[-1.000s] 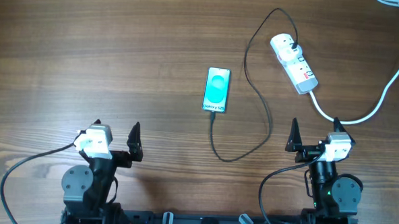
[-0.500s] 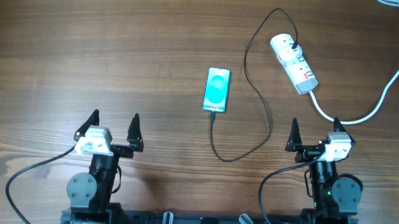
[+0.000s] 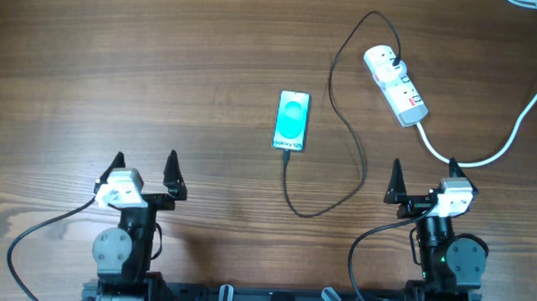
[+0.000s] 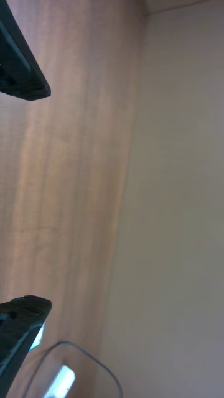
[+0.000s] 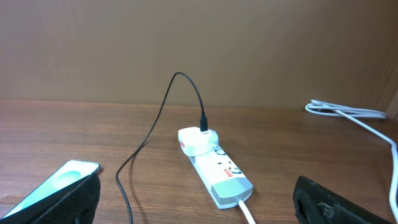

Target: Plug charger to phone and switch on socket

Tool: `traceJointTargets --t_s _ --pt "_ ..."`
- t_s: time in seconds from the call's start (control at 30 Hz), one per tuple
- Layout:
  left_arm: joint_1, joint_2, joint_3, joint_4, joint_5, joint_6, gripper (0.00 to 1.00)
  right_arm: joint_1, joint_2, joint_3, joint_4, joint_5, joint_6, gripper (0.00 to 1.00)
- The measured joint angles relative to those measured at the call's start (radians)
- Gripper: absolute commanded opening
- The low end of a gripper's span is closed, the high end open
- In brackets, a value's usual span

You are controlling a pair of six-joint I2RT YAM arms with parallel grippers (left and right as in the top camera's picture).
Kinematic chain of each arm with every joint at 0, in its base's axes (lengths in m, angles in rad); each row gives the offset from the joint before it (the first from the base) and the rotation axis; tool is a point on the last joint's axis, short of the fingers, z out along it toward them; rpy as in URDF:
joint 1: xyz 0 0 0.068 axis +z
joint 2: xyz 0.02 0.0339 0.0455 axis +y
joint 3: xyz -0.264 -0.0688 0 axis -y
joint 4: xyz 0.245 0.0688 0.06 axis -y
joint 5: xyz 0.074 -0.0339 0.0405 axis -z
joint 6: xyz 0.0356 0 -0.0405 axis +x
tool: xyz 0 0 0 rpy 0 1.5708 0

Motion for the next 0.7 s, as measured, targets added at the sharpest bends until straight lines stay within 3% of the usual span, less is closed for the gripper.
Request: traceJointTargets --t_s 0.7 --pt "-0.013 0.000 -0.001 -0.037 0.008 0.102 1.00 0.000 0.000 0.000 0.000 0.000 0.000 1.00"
